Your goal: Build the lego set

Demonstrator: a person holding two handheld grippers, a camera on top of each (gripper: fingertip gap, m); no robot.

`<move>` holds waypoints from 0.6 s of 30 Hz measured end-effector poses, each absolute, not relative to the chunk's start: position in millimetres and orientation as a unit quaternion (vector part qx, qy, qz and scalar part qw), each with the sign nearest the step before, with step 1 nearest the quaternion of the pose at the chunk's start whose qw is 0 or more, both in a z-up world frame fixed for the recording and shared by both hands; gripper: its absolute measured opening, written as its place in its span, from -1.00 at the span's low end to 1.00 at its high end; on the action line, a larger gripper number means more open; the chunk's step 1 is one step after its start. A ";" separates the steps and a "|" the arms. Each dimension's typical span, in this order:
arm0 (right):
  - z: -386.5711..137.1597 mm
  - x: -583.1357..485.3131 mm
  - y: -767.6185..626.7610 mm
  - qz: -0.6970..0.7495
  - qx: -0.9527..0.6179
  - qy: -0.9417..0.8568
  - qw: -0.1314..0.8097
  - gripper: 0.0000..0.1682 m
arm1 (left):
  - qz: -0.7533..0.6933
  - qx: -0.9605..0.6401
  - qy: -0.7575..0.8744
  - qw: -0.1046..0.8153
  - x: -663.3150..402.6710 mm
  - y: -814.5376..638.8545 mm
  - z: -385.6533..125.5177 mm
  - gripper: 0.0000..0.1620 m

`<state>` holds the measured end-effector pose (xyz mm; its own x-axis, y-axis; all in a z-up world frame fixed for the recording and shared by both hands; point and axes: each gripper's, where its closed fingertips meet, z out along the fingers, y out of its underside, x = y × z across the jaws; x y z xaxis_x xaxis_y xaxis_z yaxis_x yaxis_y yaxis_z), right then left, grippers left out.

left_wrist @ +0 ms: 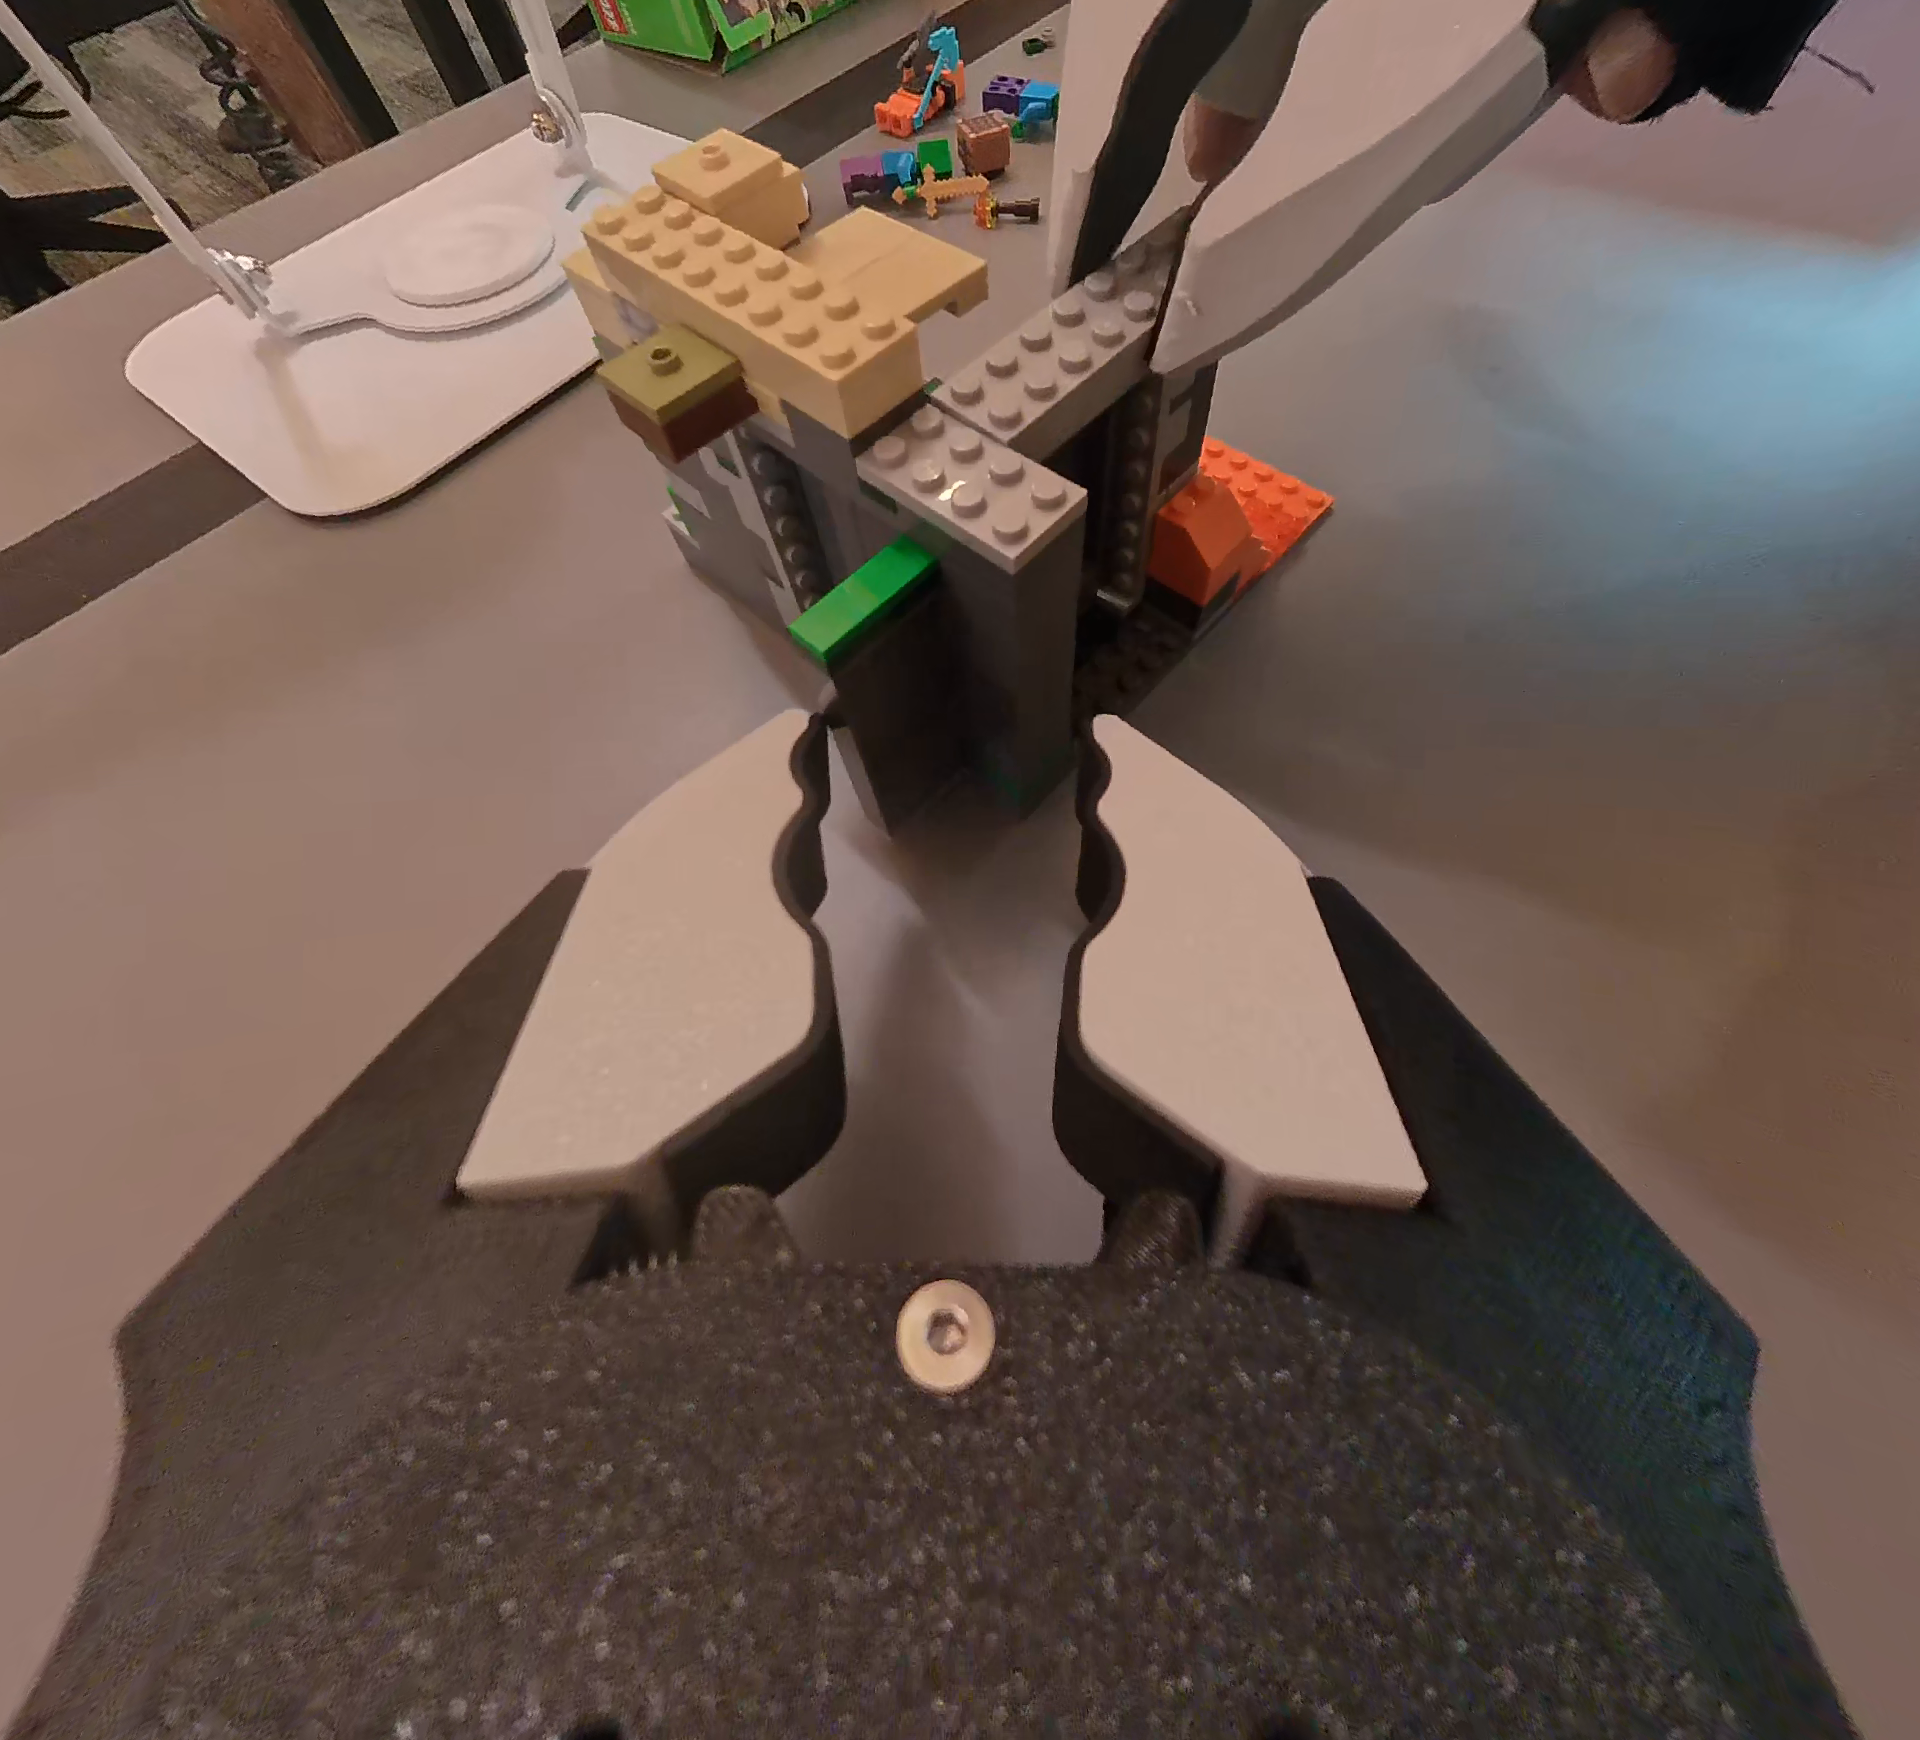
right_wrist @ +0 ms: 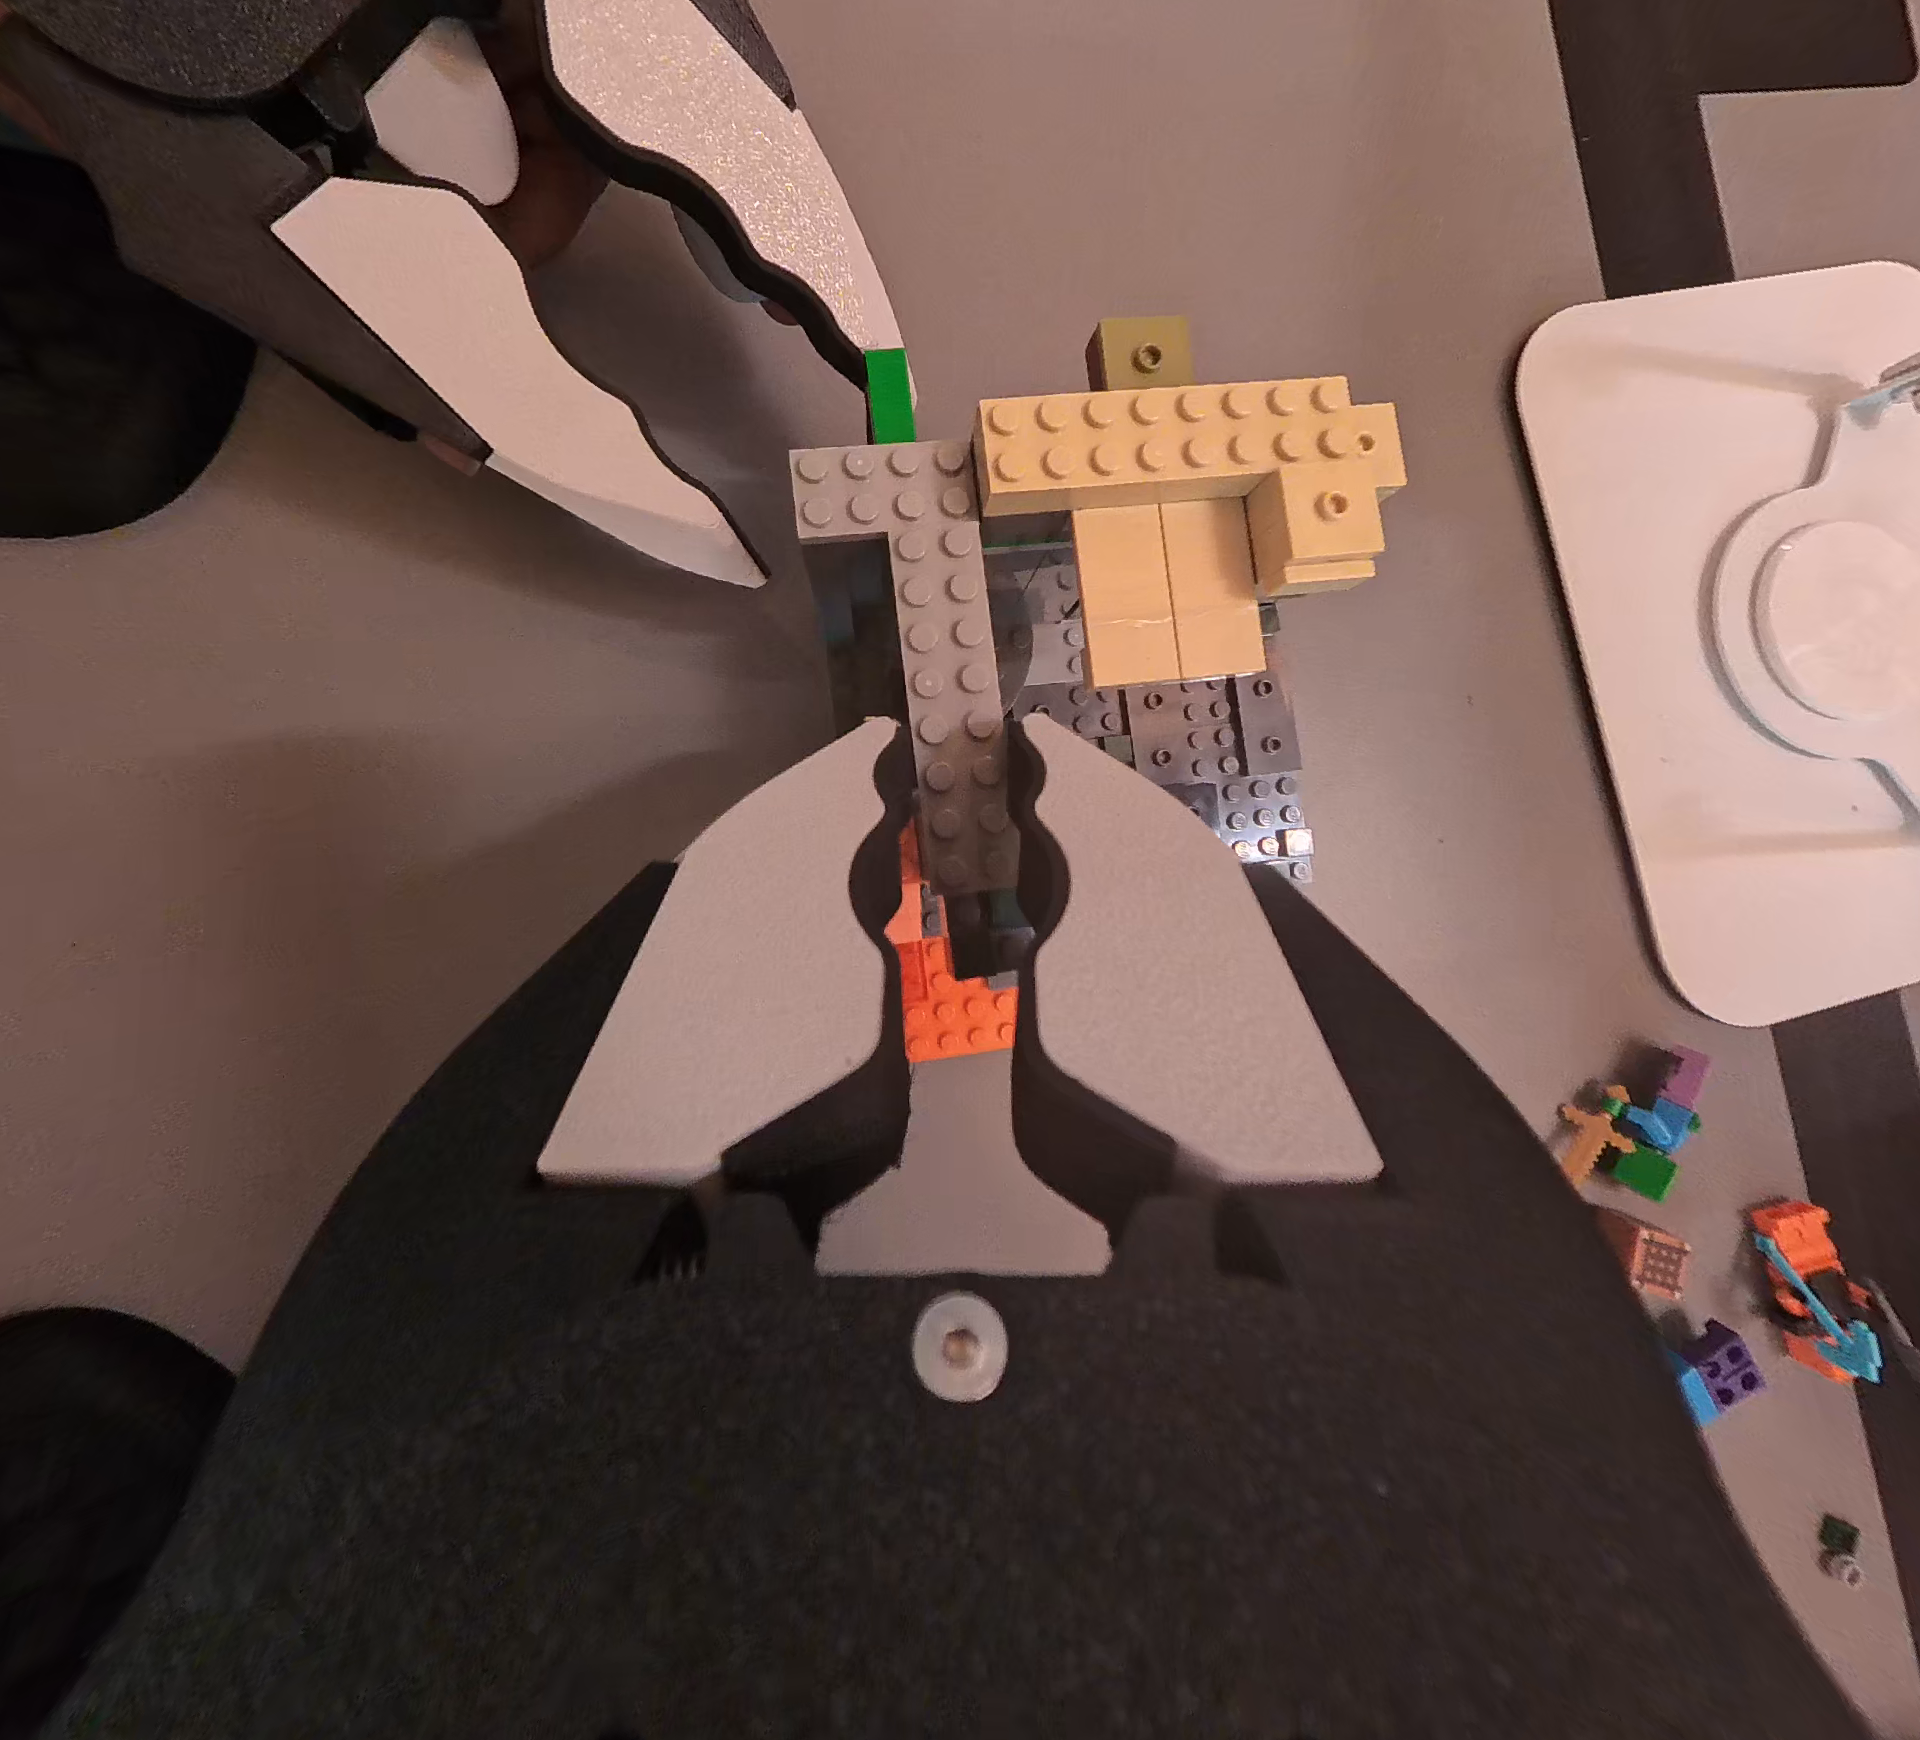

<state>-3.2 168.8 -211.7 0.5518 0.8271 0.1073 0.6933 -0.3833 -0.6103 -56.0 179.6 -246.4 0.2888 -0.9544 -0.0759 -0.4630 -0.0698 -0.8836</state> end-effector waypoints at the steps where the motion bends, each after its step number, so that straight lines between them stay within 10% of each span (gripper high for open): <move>1: -210.8 -3.5 168.8 0.110 -0.824 -0.460 0.312 -0.79 | -0.282 -0.675 0.525 0.435 -56.1 179.7 -246.7 -0.44; 18: -214.4 32.1 142.6 0.185 -0.801 -0.379 0.426 -0.47 | -0.281 -0.662 0.526 0.454 -61.8 201.0 -239.5 -0.47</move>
